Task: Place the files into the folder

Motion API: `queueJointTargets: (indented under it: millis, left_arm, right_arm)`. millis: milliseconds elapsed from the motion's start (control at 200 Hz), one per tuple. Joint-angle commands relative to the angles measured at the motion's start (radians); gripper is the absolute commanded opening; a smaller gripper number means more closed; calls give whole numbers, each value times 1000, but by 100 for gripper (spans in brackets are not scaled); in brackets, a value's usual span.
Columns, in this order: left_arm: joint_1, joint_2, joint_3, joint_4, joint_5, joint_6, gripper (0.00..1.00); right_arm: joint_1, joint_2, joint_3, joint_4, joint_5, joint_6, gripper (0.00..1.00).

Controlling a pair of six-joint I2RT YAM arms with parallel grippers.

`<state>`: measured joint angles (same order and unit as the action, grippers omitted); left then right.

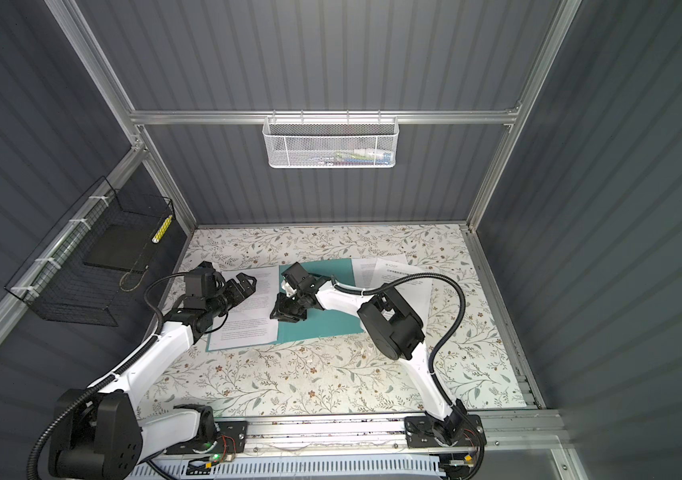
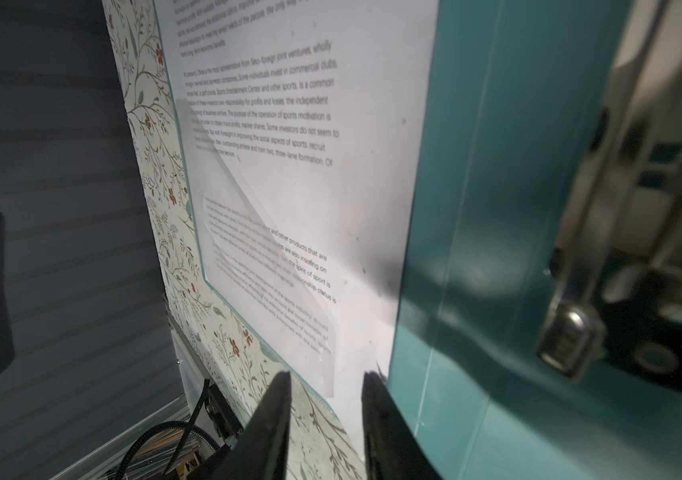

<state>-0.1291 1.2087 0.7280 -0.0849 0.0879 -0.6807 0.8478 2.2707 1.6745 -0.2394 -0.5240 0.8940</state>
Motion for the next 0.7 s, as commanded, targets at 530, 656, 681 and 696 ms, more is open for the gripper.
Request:
queueJointTargets:
  millis: [530, 656, 681, 696]
  left_arm:
    - [9, -11, -60, -1, -11, 18, 98]
    - [10, -3, -73, 13, -7, 12, 98]
    - [10, -3, -75, 13, -8, 12, 98]
    - [9, -3, -76, 13, -8, 12, 98]
  right_arm:
    - [-18, 78, -33, 76, -98, 106, 34]
    - [-11, 110, 1, 77, -126, 112, 34]
    - [-9, 115, 8, 76, -131, 115, 34]
    - [-9, 116, 9, 77, -134, 115, 34]
